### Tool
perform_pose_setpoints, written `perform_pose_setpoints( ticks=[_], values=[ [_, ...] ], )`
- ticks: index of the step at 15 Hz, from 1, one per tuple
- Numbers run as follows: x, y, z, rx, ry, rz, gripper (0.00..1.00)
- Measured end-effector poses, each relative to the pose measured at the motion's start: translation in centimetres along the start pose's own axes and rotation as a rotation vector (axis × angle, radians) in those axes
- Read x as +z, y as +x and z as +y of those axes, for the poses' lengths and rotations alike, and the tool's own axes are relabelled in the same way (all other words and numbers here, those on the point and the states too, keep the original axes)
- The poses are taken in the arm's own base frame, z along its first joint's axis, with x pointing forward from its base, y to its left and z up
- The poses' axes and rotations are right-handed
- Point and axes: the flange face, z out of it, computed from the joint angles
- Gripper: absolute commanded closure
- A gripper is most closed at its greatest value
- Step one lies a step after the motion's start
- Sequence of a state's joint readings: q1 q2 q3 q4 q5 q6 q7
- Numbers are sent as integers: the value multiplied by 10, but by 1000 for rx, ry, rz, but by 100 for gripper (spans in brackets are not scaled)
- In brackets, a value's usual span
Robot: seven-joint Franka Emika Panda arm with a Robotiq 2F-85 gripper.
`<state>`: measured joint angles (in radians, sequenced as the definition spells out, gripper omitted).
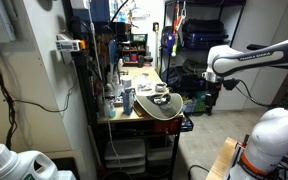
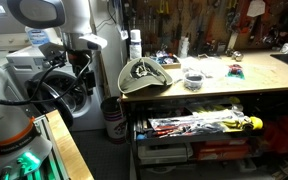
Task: Turn over the hat on the table
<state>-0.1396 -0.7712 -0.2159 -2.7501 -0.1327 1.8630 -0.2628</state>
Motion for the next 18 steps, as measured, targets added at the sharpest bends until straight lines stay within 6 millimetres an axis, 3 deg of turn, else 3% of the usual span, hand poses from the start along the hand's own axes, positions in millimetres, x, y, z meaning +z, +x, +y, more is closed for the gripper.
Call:
perform_pose_setpoints(
  ticks=[18],
  values=[
    [-3, 4, 12, 137, 43, 3, 0]
  ],
)
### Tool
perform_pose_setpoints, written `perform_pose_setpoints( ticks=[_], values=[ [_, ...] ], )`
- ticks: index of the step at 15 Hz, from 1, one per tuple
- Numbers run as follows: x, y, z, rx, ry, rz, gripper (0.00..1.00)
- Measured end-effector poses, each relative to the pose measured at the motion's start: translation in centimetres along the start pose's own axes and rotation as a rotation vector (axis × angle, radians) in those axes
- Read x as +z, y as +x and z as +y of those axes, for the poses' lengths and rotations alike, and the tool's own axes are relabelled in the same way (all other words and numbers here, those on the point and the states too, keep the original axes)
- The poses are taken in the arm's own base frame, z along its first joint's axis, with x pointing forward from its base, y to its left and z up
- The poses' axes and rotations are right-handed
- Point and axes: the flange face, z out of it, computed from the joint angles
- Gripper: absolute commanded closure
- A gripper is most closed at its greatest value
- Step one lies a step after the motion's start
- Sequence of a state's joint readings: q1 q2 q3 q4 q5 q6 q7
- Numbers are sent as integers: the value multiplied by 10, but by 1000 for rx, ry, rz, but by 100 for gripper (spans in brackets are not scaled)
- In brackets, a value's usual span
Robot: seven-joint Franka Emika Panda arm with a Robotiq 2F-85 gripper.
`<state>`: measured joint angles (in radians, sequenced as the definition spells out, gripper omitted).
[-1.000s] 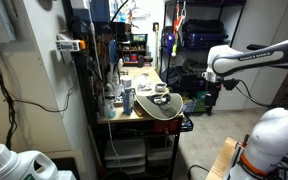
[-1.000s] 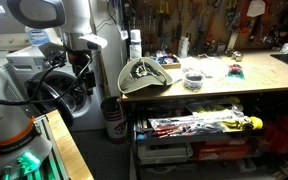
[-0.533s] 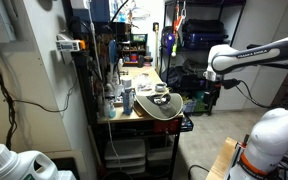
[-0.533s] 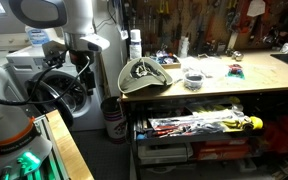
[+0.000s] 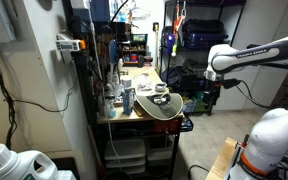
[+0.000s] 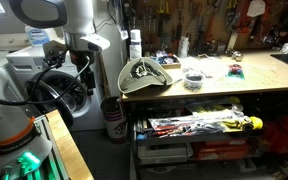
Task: Turn over the hat on the table
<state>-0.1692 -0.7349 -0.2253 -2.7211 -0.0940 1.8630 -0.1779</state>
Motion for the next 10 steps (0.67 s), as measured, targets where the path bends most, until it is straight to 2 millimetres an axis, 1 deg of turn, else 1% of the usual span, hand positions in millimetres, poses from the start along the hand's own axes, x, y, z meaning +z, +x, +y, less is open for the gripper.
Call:
perform_pose_setpoints(
  ticks=[2, 4, 7, 10],
  values=[
    [-4, 4, 9, 60, 19, 6, 0],
    [-10, 13, 22, 117, 65, 25, 0],
    [-14, 35, 42, 185, 157, 80, 0],
    [-12, 60, 59, 222, 261, 148, 0]
  ],
)
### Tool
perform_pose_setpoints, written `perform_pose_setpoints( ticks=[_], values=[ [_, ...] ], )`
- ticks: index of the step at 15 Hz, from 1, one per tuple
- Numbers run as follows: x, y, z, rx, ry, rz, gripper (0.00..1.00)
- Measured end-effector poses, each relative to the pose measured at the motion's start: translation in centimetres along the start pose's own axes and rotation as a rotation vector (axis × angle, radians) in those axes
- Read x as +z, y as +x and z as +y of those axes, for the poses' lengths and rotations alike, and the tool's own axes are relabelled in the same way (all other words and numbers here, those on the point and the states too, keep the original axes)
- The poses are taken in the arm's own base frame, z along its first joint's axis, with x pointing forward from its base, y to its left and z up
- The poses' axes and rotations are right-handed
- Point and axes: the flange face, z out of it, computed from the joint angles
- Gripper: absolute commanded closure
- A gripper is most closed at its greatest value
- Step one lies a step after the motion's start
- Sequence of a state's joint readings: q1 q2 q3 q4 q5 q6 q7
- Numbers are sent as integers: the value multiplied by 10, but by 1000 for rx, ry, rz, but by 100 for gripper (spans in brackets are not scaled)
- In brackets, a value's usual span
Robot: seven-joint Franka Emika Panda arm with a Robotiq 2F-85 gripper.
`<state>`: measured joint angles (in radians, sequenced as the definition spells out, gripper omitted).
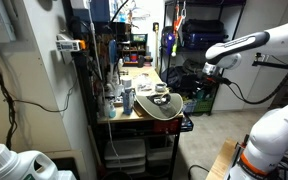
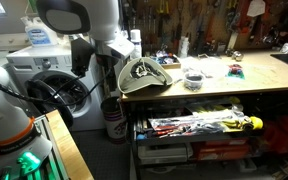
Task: Turn over the hat on the table
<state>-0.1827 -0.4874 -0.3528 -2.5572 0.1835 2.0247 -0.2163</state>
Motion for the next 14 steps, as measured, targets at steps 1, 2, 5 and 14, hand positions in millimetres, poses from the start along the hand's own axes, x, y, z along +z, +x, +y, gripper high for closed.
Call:
perform_pose_setpoints(
  ticks=[1, 2, 5, 14],
  values=[
    [2, 8, 4, 12, 33, 9, 0],
    [5, 16, 9, 21, 62, 10, 0],
    [13, 36, 18, 60, 75, -1, 0],
    [19, 51, 28, 71, 153, 18, 0]
  ],
)
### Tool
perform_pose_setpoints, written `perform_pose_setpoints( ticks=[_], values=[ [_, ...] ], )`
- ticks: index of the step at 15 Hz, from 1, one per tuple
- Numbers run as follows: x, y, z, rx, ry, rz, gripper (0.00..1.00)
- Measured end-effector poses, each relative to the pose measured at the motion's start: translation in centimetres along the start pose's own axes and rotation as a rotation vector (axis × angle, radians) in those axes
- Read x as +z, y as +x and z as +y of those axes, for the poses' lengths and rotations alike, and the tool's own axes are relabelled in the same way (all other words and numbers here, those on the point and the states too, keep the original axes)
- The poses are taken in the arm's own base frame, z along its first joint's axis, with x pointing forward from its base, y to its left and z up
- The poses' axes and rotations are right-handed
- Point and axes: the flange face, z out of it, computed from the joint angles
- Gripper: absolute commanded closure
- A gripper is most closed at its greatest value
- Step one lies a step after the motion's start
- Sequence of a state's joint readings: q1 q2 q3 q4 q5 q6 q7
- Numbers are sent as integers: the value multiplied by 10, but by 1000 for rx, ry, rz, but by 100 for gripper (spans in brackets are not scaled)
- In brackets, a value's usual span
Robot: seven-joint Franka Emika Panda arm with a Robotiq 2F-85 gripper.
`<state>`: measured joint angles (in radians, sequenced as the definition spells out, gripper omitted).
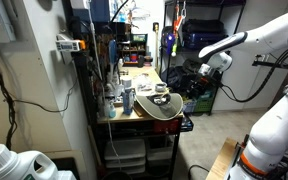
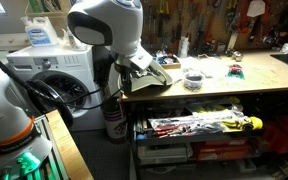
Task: Turn over the hat on the table
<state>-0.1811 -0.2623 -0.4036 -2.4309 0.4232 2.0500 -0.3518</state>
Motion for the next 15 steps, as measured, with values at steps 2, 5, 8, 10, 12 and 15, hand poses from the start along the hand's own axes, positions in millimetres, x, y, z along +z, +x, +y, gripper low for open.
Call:
perform_pose_setpoints(
  ticks=[2, 5, 8, 10, 12, 15],
  values=[
    [3, 7, 9, -11, 67, 11, 0],
    [9, 18, 20, -31, 175, 22, 0],
    [16, 31, 30, -53, 293, 24, 0],
    [20, 39, 38, -62, 359, 15, 0],
    [26, 48, 48, -59, 414, 5, 0],
    [34, 59, 62, -65, 492, -12, 0]
  ],
)
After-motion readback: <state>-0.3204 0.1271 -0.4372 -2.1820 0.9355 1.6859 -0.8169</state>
